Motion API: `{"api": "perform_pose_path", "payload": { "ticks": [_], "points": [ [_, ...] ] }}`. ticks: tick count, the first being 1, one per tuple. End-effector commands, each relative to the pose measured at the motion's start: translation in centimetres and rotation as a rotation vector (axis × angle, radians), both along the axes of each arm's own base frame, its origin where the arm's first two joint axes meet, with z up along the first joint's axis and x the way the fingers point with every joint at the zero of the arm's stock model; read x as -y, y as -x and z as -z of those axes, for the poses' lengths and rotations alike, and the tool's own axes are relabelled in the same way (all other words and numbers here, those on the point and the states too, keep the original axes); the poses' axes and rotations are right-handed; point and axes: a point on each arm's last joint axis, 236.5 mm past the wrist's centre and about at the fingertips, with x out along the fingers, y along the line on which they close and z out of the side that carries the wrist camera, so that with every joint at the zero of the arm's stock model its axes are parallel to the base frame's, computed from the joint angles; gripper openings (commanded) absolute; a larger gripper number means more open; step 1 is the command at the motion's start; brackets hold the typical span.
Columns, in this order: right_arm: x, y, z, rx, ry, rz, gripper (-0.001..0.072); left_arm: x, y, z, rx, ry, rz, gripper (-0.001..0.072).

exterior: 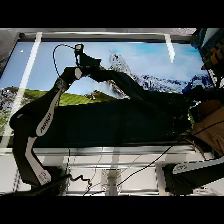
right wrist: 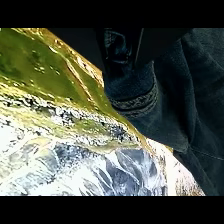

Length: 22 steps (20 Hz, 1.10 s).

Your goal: Fold the clothes and pants, and hang the long-sleeved shirts on hangers.

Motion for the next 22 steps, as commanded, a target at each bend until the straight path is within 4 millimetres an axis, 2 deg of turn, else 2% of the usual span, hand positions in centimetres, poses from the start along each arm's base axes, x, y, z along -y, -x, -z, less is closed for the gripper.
{"api": "perform_pose_path", "payload": {
  "ticks": [1, 3, 5, 6, 7, 9, 13, 16, 18, 19, 20, 21, 22],
  "points": [
    [0.0, 0.0, 0.0, -0.002, 0.005, -0.001, 0.0072, -1.4, 1.2, 3.1, -0.075, -0.195, 0.05, 0.0561],
    [0.0, 0.0, 0.0, -0.002, 0.005, -0.002, 0.0072, -2.8, 2.4, 5.3, -0.148, -0.292, 0.031, 0.0561],
    [0.0, 0.0, 0.0, -0.003, 0.004, -0.003, 0.0073, -2.8, 2.6, 6.4, -0.164, -0.314, 0.011, 0.0544],
    [0.0, 0.0, 0.0, -0.003, 0.004, -0.003, 0.0073, -2.5, 2.3, 6.5, -0.149, -0.308, 0.002, 0.0441],
    [0.0, 0.0, 0.0, -0.003, 0.004, -0.003, 0.0073, -2.3, 2.1, 6.4, -0.138, -0.295, -0.014, 0.0292],
    [0.0, 0.0, 0.0, -0.002, 0.005, -0.003, 0.0072, -3.2, 1.9, 6.3, -0.141, -0.287, -0.075, 0.0039],
    [0.0, 0.0, 0.0, -0.003, 0.004, -0.002, 0.0072, -3.9, 1.8, 5.6, -0.141, -0.286, -0.096, 0.0022],
    [0.2, 0.2, 0.1, -0.006, 0.007, -0.001, 0.0072, -3.6, 1.6, 2.3, -0.096, -0.267, -0.099, 0.0021],
    [0.8, 1.4, 0.6, -0.042, 0.038, -0.019, 0.0072, -1.9, 2.3, 0.2, -0.075, -0.243, -0.08, 0.0023],
    [1.5, 2.3, 1.0, -0.075, 0.072, -0.024, 0.0072, -0.4, 2.8, -0.2, -0.073, -0.219, -0.062, 0.0026],
    [2.3, 3.2, 1.3, -0.103, 0.099, -0.012, 0.0072, 1.1, 3.2, -0.2, -0.074, -0.198, -0.042, 0.0138],
    [3.1, 3.9, 1.4, -0.118, 0.113, 0.0, 0.0072, 2.4, 3.6, 0.1, -0.071, -0.194, -0.021, 0.0504],
    [3.5, 4.6, 1.4, -0.125, 0.11, 0.015, 0.0072, 3.6, 3.6, 0.4, -0.056, -0.188, -0.002, 0.0696]
  ]
}}
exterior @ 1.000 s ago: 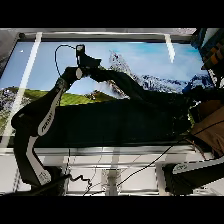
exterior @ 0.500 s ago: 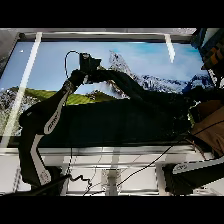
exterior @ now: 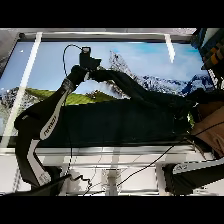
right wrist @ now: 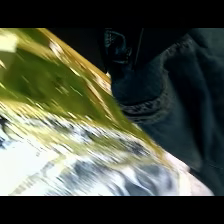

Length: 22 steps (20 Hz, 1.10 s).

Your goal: Fold the clothes and pants, and hang the long-sleeved shirts on hangers.

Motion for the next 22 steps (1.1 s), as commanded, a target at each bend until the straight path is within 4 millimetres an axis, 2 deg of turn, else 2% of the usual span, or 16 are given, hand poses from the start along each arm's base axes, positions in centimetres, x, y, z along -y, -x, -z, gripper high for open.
{"api": "perform_pose_path", "payload": {
  "ticks": [1, 3, 6, 9, 13, 15, 17, 18, 20, 22],
  "points": [
    [1.9, 2.9, 0.6, -0.061, 0.032, 0.031, 0.0072, 4.1, 0.4, -0.3, 0.045, 0.046, 0.062, 0.0704],
    [2.3, 4.3, 0.7, -0.063, 0.027, 0.043, 0.0072, 5.0, -0.2, 1.0, 0.06, 0.084, 0.056, 0.07],
    [3.3, 5.1, 1.1, -0.065, 0.027, 0.081, 0.0072, 3.3, 0.4, 4.6, -0.047, 0.117, -0.065, 0.07],
    [3.4, 5.1, 1.1, -0.06, 0.025, 0.086, 0.0072, 2.1, -0.6, 5.4, -0.047, 0.176, -0.138, 0.0692],
    [3.2, 4.8, 0.8, -0.048, 0.01, 0.091, 0.0072, 1.7, -2.0, 6.2, -0.017, 0.251, -0.184, 0.0453],
    [3.1, 4.8, 0.8, -0.048, 0.009, 0.091, 0.0072, 1.9, -2.6, 6.2, 0.001, 0.281, -0.193, 0.0304],
    [3.1, 4.8, 0.8, -0.049, 0.009, 0.09, 0.0072, 2.1, -3.6, 5.3, 0.048, 0.312, -0.18, 0.0053],
    [3.1, 4.8, 0.8, -0.049, 0.008, 0.09, 0.0072, 2.1, -4.0, 4.8, 0.068, 0.326, -0.175, 0.0024],
    [3.2, 4.7, 0.8, -0.047, 0.011, 0.092, 0.0072, 1.9, -4.2, 3.9, 0.084, 0.334, -0.176, 0.0023],
    [3.2, 4.7, 0.8, -0.047, 0.012, 0.094, 0.0072, 1.9, -4.2, 1.8, 0.104, 0.341, -0.175, 0.0023]
  ]
}}
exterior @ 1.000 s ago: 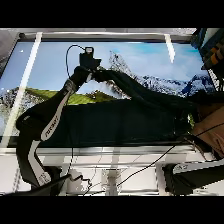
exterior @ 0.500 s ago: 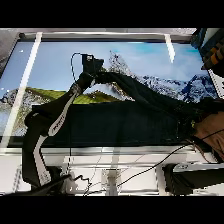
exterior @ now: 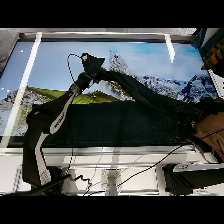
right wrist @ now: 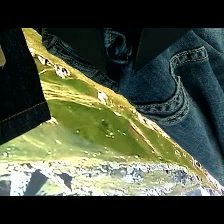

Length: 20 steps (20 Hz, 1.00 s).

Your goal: Fold the clothes and pants, and hang the long-sleeved shirts on hangers.

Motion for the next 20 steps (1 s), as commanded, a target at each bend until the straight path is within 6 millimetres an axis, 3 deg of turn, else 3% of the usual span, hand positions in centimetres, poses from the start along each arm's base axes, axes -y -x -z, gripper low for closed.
{"api": "perform_pose_path", "payload": {
  "ticks": [1, 5, 7, 9, 11, 13, 14, 15, 16, 17, 20],
  "points": [
    [0.0, -0.1, -0.1, 0.005, -0.001, 0.006, 0.0072, 0.0, -0.5, -4.1, 0.069, 0.015, 0.008, 0.0023],
    [-0.5, -1.8, -1.4, 0.071, -0.055, 0.049, 0.0072, -1.6, 0.6, -13.9, 0.231, -0.259, 0.174, 0.0023],
    [-0.7, -2.8, -2.2, 0.115, -0.084, 0.073, 0.0072, -4.1, 3.3, -15.6, 0.142, -0.397, 0.21, 0.0023],
    [-0.8, -3.1, -2.5, 0.127, -0.095, 0.079, 0.0072, -7.6, 8.3, -14.2, -0.105, -0.51, 0.225, 0.0024],
    [-0.8, -3.1, -2.5, 0.126, -0.095, 0.078, 0.0072, -11.3, 15.7, -10.7, -0.478, -0.611, 0.252, 0.0025],
    [-0.8, -3.1, -2.5, 0.126, -0.096, 0.078, 0.0072, -13.1, 22.0, -8.1, -0.784, -0.639, 0.274, 0.0026],
    [-0.8, -3.1, -2.5, 0.126, -0.097, 0.078, 0.0072, -13.7, 23.9, -7.0, -0.879, -0.656, 0.288, 0.0026],
    [-0.9, -3.0, -2.5, 0.125, -0.098, 0.077, 0.0072, -14.1, 25.0, -5.9, -0.939, -0.679, 0.317, 0.0089],
    [-0.9, -3.0, -2.5, 0.124, -0.1, 0.075, 0.0073, -14.3, 25.4, -4.9, -0.96, -0.692, 0.34, 0.034],
    [-1.0, -3.0, -2.6, 0.123, -0.102, 0.073, 0.0073, -14.2, 25.0, -3.9, -0.955, -0.695, 0.346, 0.0703],
    [-1.2, -2.8, -2.6, 0.119, -0.11, 0.064, 0.0072, -12.6, 21.0, -2.8, -0.778, -0.681, 0.354, 0.0701]
  ]
}}
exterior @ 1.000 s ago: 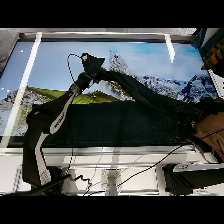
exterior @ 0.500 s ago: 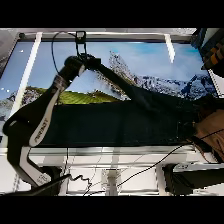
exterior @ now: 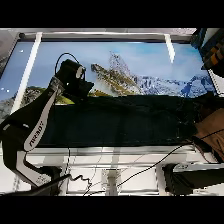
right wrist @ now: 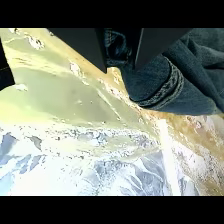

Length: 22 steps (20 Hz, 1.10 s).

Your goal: Fold the clothes and pants, and hang the long-sleeved shirts on hangers.

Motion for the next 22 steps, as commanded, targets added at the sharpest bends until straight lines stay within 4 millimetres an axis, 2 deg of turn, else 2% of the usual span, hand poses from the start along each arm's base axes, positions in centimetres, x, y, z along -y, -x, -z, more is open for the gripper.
{"api": "perform_pose_path", "payload": {
  "ticks": [1, 3, 7, 9, 12, 14, 15, 17, 18, 19, 21, 22],
  "points": [
    [-0.3, 0.1, -0.1, -0.002, -0.01, -0.009, 0.0072, 1.0, -2.8, 0.8, 0.106, 0.022, 0.059, 0.0701],
    [-0.3, 0.1, -0.1, -0.001, -0.01, -0.01, 0.0072, 2.3, -6.4, 0.3, 0.254, 0.062, 0.104, 0.0701],
    [-0.3, 0.2, -0.1, -0.003, -0.011, -0.012, 0.0072, 5.4, -8.7, 1.2, 0.344, 0.142, 0.148, 0.0699],
    [-0.4, 0.2, -0.1, -0.003, -0.012, -0.012, 0.0073, 6.3, -9.7, 3.2, 0.362, 0.157, 0.161, 0.0698],
    [-0.3, 0.2, -0.1, -0.003, -0.011, -0.012, 0.0073, 6.6, -9.9, 7.4, 0.323, 0.147, 0.139, 0.069],
    [-0.3, 0.2, -0.1, -0.002, -0.009, -0.01, 0.0072, 6.4, -10.6, 9.0, 0.34, 0.135, 0.122, 0.0526],
    [-0.3, 0.1, -0.1, -0.002, -0.008, -0.009, 0.0073, 6.2, -11.1, 9.3, 0.36, 0.128, 0.114, 0.0414],
    [-0.3, 0.1, -0.1, -0.002, -0.008, -0.009, 0.0072, 5.5, -12.3, 9.3, 0.413, 0.102, 0.097, 0.0276],
    [-0.3, 0.1, -0.1, -0.002, -0.008, -0.009, 0.0073, 5.0, -13.0, 9.1, 0.44, 0.09, 0.088, 0.0168],
    [-0.2, 0.1, -0.1, -0.001, -0.007, -0.007, 0.0072, 4.9, -13.6, 8.5, 0.466, 0.097, 0.09, 0.0029],
    [0.2, -0.2, 0.0, 0.005, 0.006, 0.007, 0.0072, 5.1, -15.5, 6.3, 0.534, 0.127, 0.084, 0.0024],
    [0.4, -0.4, 0.0, 0.011, 0.011, 0.017, 0.0073, 5.4, -16.8, 4.4, 0.586, 0.146, 0.08, 0.0024]
  ]
}}
